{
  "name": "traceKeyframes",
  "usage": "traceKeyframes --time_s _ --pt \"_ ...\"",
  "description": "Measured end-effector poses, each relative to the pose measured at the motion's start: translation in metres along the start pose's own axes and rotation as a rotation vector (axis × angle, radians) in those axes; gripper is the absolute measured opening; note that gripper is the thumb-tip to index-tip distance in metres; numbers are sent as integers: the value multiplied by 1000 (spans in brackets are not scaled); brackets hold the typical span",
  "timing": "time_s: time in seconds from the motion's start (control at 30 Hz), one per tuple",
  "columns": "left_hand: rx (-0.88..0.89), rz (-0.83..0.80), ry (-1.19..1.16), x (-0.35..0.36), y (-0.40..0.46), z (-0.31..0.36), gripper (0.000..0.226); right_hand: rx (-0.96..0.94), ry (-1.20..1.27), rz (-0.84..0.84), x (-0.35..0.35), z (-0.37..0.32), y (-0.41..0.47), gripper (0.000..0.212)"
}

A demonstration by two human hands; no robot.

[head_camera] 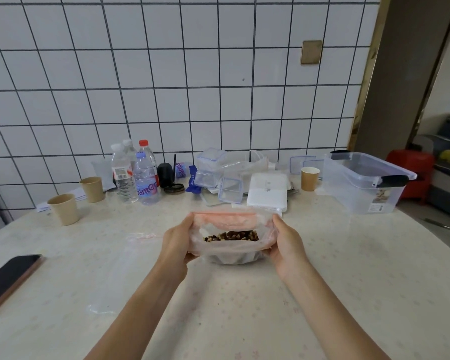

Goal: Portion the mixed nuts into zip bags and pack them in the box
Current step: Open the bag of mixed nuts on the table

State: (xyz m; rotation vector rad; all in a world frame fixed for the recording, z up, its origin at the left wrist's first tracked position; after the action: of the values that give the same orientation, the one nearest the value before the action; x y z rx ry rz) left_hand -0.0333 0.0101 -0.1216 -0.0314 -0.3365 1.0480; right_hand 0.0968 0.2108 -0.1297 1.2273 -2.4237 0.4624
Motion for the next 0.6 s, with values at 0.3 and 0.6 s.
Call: traceKeyframes --time_s 0.3,0.6 --pt "-286 -279 -620 22 6 -23 6 21 527 -129 4 18 -1 32" --pt "-204 -677 -839 29 4 -29 53 60 535 -133 0 28 0 27"
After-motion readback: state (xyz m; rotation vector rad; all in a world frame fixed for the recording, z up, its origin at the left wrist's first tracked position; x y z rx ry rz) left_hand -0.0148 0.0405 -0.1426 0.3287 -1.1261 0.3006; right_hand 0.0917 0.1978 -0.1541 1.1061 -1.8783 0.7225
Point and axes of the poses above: each hand's wrist, its own y-axis towards the middle knuckle, its own x-axis out of the palm, z = x × y, the point moved 5 cm from there along y, towards the middle knuckle, and after that the axes turned 14 degrees about -z, right-handed, at the moved point
